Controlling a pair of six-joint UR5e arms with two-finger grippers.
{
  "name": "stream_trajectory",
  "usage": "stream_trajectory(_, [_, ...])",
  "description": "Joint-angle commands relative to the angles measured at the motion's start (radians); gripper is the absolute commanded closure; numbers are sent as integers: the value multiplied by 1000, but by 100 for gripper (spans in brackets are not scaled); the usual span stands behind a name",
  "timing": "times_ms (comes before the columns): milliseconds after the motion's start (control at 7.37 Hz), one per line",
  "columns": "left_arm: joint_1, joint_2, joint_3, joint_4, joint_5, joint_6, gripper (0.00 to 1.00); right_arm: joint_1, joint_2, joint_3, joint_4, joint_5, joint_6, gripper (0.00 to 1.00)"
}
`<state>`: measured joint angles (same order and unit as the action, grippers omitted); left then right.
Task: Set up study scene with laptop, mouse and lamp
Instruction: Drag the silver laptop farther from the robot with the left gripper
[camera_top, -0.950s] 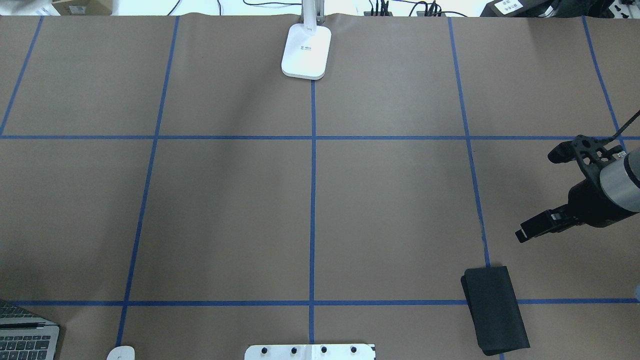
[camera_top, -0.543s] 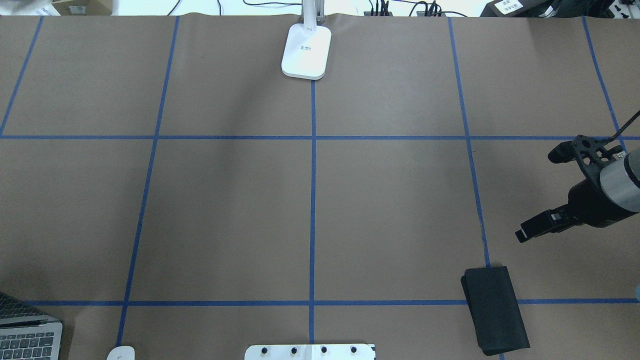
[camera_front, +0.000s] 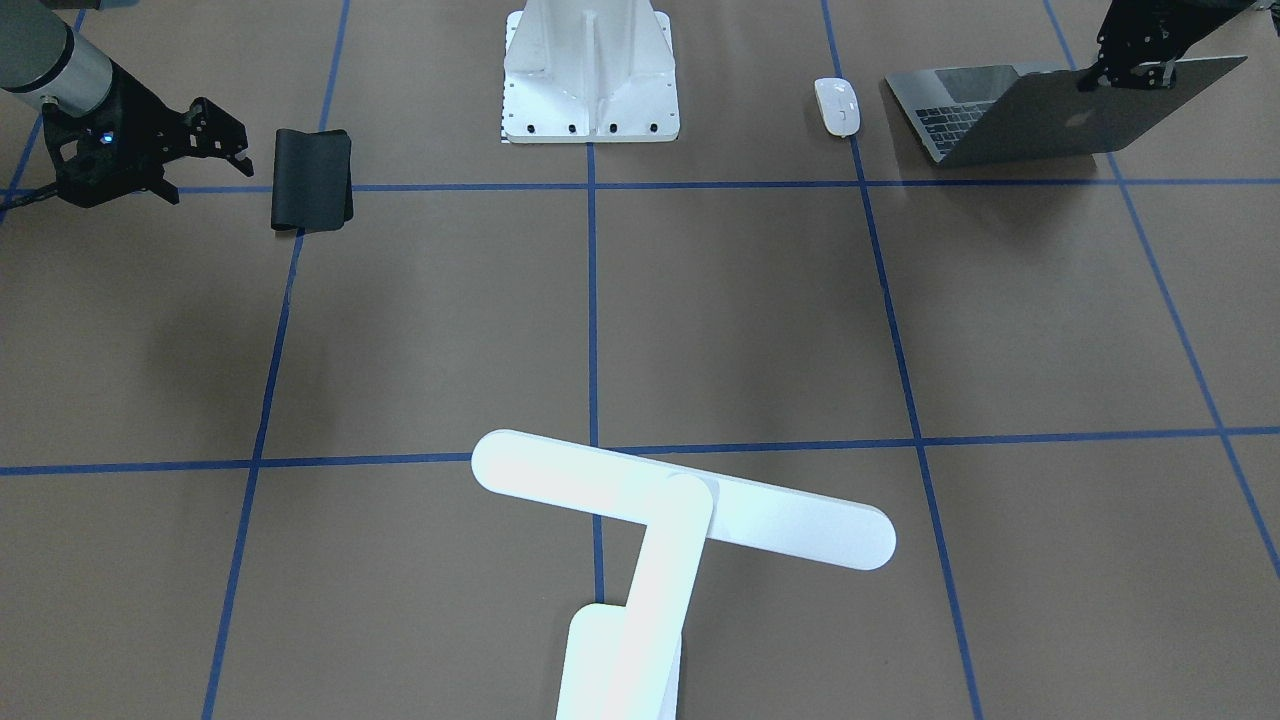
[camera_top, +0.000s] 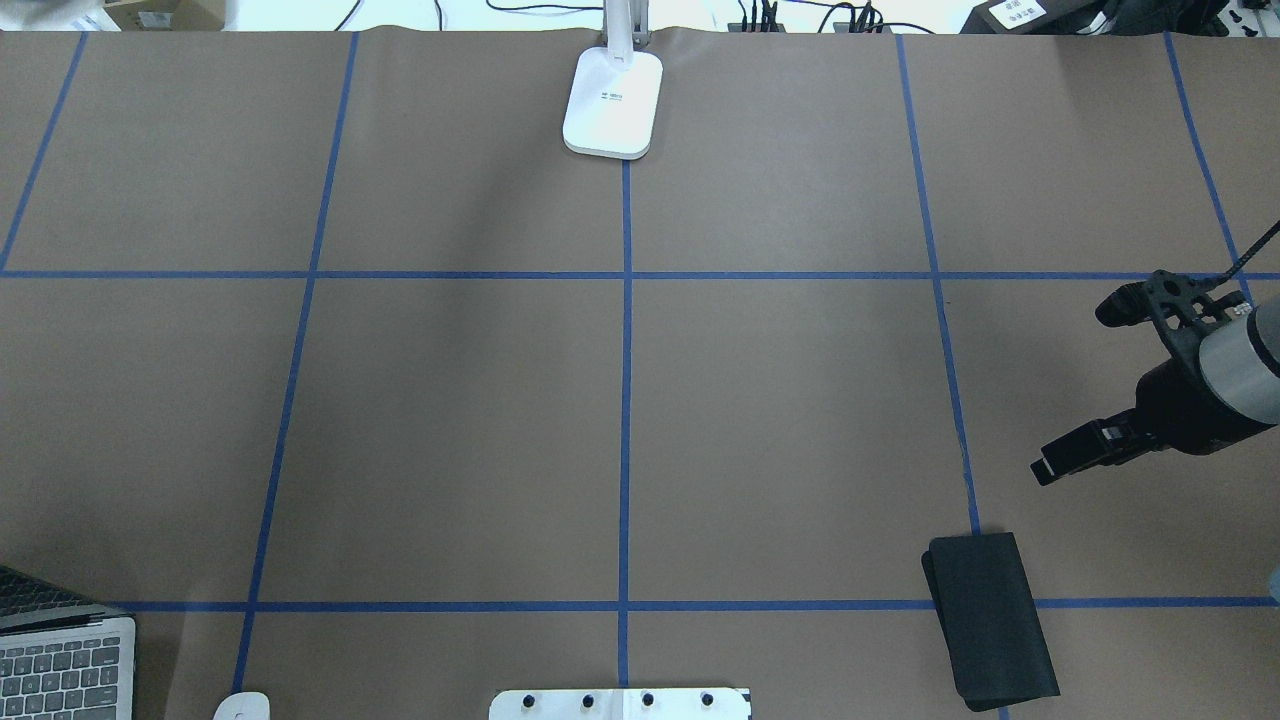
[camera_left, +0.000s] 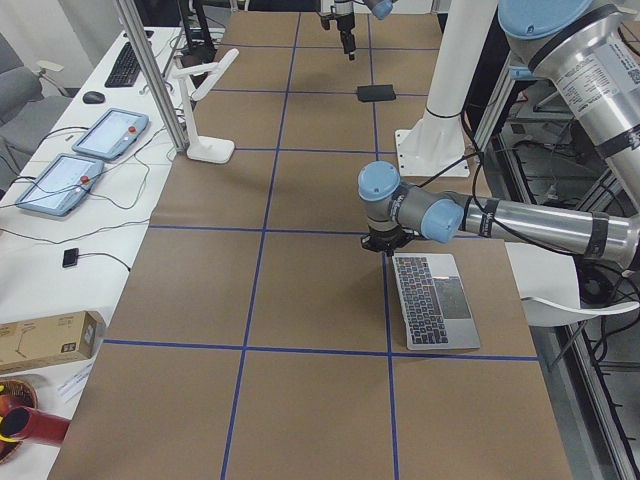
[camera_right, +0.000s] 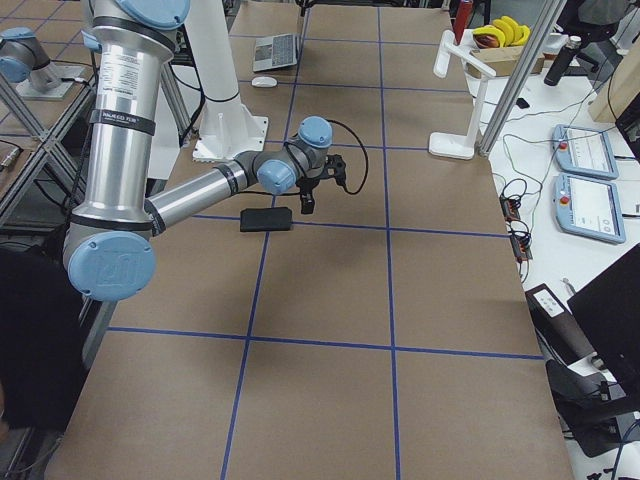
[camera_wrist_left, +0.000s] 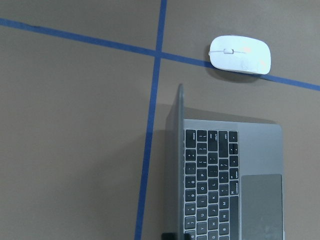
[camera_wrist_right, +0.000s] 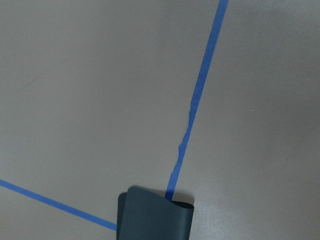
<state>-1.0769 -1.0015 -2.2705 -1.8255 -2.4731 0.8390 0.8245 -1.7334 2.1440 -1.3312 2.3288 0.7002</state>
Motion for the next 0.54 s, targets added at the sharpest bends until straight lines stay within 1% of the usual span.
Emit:
stream_trajectory(0, [-32, -50, 2, 6, -1, 0, 90, 1, -5, -3, 3, -19, 2, 0])
stream_trajectory(407, [-38, -139, 77, 18, -4, 0, 92, -2, -17, -38, 3, -8, 4, 1])
